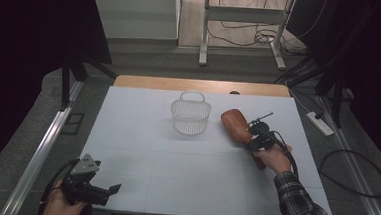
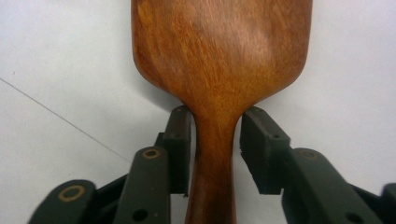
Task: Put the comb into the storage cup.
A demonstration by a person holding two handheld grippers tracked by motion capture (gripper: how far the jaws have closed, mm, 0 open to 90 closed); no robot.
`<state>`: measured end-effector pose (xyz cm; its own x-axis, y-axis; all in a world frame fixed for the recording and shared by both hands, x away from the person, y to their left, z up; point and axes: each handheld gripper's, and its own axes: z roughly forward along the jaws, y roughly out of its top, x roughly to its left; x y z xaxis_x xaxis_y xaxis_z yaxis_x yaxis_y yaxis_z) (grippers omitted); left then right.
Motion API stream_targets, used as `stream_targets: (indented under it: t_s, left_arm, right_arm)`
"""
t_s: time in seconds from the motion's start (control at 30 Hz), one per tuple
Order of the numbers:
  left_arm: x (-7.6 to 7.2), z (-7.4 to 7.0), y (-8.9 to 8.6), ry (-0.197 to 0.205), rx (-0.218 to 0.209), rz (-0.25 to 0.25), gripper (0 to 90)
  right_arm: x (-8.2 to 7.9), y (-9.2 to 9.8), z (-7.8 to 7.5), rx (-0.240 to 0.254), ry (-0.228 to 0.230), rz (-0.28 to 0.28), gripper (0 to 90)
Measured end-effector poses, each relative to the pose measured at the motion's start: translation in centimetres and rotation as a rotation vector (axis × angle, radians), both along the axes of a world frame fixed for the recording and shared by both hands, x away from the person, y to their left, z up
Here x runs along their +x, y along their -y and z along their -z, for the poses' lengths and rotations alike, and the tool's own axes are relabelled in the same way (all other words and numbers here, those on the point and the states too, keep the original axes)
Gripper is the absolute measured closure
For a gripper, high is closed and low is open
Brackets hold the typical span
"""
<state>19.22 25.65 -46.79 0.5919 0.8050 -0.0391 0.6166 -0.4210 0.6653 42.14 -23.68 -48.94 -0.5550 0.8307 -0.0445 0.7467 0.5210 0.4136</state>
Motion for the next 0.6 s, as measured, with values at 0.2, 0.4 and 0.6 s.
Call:
stream_targets:
  t_s: [0.2, 0.4, 0.6]
  left_arm:
    - [-0.01, -0.01, 0.03, 0.001, 0.003, 0.001, 0.0]
    - [-0.02, 0.0, 0.0, 0.001, 0.001, -0.001, 0.0]
    - [-0.02, -0.01, 0.02, 0.003, 0.001, -0.002, 0.0]
  right_arm:
    - [0.11, 0.41, -0.02, 0.025, -0.046, 0.031, 71.4]
    - [-0.05, 0.6, -0.02, 0.067, -0.049, 0.057, 72.0]
    - [-0.3, 0.76, -0.02, 0.095, -0.036, 0.07, 72.2]
